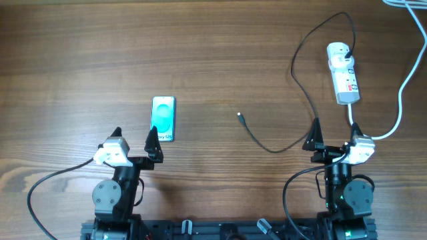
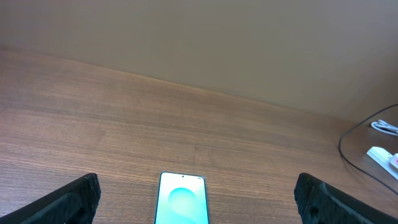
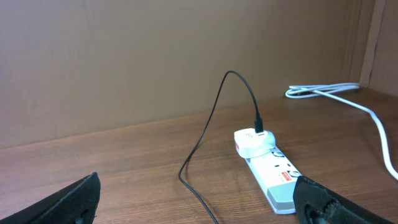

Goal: Plug charger to phone and switch on socket

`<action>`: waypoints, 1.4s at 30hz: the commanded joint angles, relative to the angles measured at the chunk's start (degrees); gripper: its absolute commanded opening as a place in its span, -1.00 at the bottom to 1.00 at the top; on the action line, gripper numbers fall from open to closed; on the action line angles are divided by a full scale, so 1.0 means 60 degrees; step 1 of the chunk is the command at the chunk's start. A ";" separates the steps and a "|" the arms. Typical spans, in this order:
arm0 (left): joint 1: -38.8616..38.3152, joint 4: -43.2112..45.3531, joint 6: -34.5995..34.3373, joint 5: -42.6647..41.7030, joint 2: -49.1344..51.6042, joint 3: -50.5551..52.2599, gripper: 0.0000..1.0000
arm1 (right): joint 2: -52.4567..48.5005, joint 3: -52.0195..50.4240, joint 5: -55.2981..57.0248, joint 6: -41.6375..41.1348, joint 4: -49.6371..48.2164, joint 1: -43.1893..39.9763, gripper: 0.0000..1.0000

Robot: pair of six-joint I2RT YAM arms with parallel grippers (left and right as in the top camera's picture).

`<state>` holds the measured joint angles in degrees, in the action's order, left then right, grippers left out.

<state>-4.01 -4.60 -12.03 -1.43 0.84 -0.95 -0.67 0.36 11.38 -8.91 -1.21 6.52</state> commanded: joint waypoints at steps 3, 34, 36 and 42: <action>0.0062 0.0055 0.0193 -0.0080 -0.0113 0.0106 1.00 | 0.0069 -0.0011 -0.0138 0.0091 -0.0011 -0.0018 1.00; 0.0062 0.0055 0.0193 -0.0080 -0.0113 0.0106 1.00 | 0.0069 -0.0011 -0.0138 0.0095 -0.0011 -0.0018 0.99; 0.0062 0.0055 0.0193 -0.0080 -0.0113 0.0106 1.00 | 0.0069 -0.0011 -0.0138 0.0091 -0.0011 -0.0018 1.00; 0.0066 0.0729 -0.0324 0.0124 -0.0113 0.0106 1.00 | 0.0069 -0.0011 -0.0138 0.0087 -0.0011 -0.0022 0.99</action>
<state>-4.01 -3.38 -12.05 -0.93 0.84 -0.89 -0.67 0.36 11.38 -8.91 -1.21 6.52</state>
